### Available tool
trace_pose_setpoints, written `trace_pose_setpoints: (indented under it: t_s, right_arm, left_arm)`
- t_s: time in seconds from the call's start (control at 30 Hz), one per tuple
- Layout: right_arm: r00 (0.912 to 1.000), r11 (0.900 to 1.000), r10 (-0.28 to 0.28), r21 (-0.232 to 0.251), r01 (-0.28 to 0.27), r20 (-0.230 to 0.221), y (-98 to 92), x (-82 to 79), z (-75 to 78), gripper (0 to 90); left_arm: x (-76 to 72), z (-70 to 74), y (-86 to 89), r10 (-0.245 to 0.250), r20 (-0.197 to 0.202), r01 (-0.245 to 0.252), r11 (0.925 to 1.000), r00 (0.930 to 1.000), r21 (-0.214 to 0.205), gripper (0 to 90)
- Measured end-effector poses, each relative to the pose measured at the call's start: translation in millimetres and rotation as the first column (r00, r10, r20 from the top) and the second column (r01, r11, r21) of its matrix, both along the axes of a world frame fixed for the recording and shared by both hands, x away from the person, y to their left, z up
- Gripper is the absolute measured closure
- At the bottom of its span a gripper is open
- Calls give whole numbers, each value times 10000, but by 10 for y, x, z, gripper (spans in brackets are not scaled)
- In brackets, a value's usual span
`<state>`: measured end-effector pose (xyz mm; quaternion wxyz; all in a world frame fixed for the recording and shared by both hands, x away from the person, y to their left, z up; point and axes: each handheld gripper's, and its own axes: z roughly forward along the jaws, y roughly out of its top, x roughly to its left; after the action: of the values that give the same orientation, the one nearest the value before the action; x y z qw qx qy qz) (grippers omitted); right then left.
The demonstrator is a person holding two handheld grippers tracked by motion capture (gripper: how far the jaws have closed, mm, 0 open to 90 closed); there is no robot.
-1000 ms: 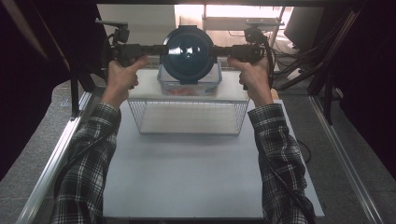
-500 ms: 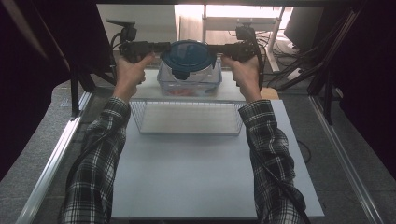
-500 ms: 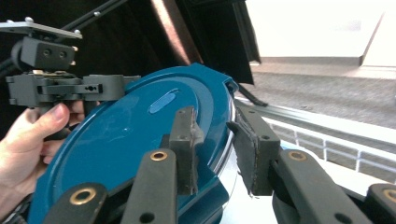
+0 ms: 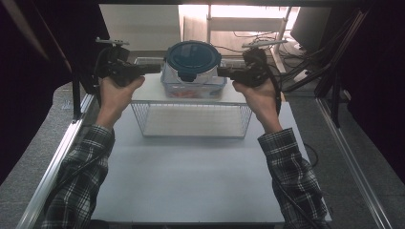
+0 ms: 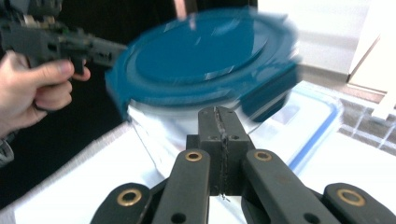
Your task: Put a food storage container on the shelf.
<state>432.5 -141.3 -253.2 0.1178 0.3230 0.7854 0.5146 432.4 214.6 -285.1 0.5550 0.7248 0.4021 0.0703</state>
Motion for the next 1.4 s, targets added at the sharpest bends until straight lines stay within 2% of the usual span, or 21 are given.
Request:
trace_pose_setpoints:
  t_s: [0.07, 0.17, 0.2, 0.27, 0.33, 0.43, 0.57, 0.67, 0.8, 0.87, 0.97, 1.03, 1.17, 1.23, 1.33, 1.4]
  right_arm:
    - [9995, 9993, -317, -223, 316, -54, 54, 33, -36, 887]
    - [9987, 9988, -481, -51, 481, -155, 57, 130, -75, 887]
    - [9981, 9983, -580, -23, 579, -186, 54, 154, -87, 887]
    - [9969, 9971, -767, 8, 767, -190, 37, 205, -107, 887]
    - [9950, 9950, -939, 299, 949, -346, 7, 260, -119, 887]
    - [9931, 9932, -1033, 482, 1060, -551, -12, 320, -126, 887]
    - [9951, 9948, -926, 395, 939, -337, -29, 254, -136, 872]
    - [9972, 9961, -731, 492, 736, -127, -85, 129, -193, 758]
    - [9977, 9979, -634, 164, 630, 221, -144, -65, -351, 588]
    - [9986, 9989, -473, -13, 473, 220, -153, -159, -452, 492]
    - [9982, 9988, -373, -302, 388, 465, -161, -310, -623, 354]
    - [9984, 9985, -275, -457, 297, 487, -175, -405, -745, 281]
    - [9994, 9988, -60, -489, 77, 350, -236, -584, -981, 146]
    - [9997, 9986, 15, -536, -2, 246, -276, -672, -1093, 98]
    - [9998, 9970, 31, -771, -16, 195, -341, -799, -1260, 49]
    - [10000, 9976, 42, -685, -40, 22, -395, -883, -1375, 28]
  left_arm:
    - [36, 10, -78, 34, 56, -35, 9998, 10000, 170, 880]
    - [85, 57, -156, 504, 288, -520, 9969, 9983, 590, 861]
    - [106, 60, -174, 467, 299, -485, 9968, 9985, 642, 871]
    - [134, 56, -197, 562, 343, -583, 9962, 9978, 649, 867]
    - [155, 46, -219, 510, 276, -524, 9974, 9983, 499, 861]
    - [145, 43, -259, 530, 313, -549, 9965, 9981, 626, 860]
    - [56, 15, -232, 237, 358, -252, 9988, 9991, 426, 811]
    - [-75, -57, -224, -104, 476, 86, 9992, 9988, 386, 703]
    - [-271, -219, -256, -313, 585, 285, 9984, 9978, 481, 468]
    - [-384, -315, -289, -429, 697, 387, 9974, 9966, 611, 387]
    - [-566, -482, -342, -574, 838, 502, 9951, 9948, 850, 289]
    - [-682, -599, -361, -712, 864, 622, 9927, 9937, 1033, 244]
    - [-907, -862, -387, -802, 687, 735, 9927, 9944, 955, 153]
    - [-1008, -994, -388, -968, 556, 909, 9907, 9938, 1009, 120]
    - [-1149, -1174, -376, -910, 506, 844, 9891, 9946, 1209, 101]
    - [-1227, -1317, -369, -912, 310, 868, 9890, 9954, 1198, 88]
